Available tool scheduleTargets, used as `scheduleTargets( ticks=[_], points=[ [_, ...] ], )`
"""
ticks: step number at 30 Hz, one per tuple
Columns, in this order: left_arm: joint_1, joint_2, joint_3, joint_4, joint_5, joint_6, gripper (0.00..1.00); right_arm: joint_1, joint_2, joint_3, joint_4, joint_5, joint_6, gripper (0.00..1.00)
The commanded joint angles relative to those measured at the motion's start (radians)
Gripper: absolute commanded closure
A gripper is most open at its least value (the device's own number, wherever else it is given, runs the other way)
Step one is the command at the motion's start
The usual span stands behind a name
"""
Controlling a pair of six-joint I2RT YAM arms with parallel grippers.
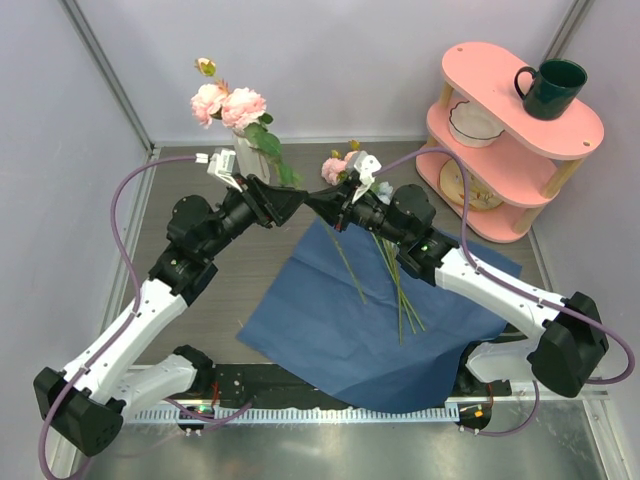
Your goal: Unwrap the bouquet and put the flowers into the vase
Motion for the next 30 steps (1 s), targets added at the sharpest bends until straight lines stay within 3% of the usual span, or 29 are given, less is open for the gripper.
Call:
scheduleTargets(
  ticks=[1,10,23,30],
  points=[
    [-0.002,0.005,0.045,0.04,-0.016,0.024,0.49,0.018,-0.035,0.023,0.022,0.005,-0.044,0.99],
    [-0.002,0.017,0.05,0.026,-0.033,0.03,0.6,0.029,-0.043,0.02,0.013,-0.001,-0.055,0.99],
    [-0.002,0.023,0.06,-0.007,-0.048,0.038,0.62,0.037,-0.049,0.012,0.018,-0.013,-0.058,0.99],
    [-0.004,0.025,0.066,-0.004,-0.046,0.042,0.81,0.04,-0.043,0.017,0.013,-0.021,-0.063,0.99]
  ],
)
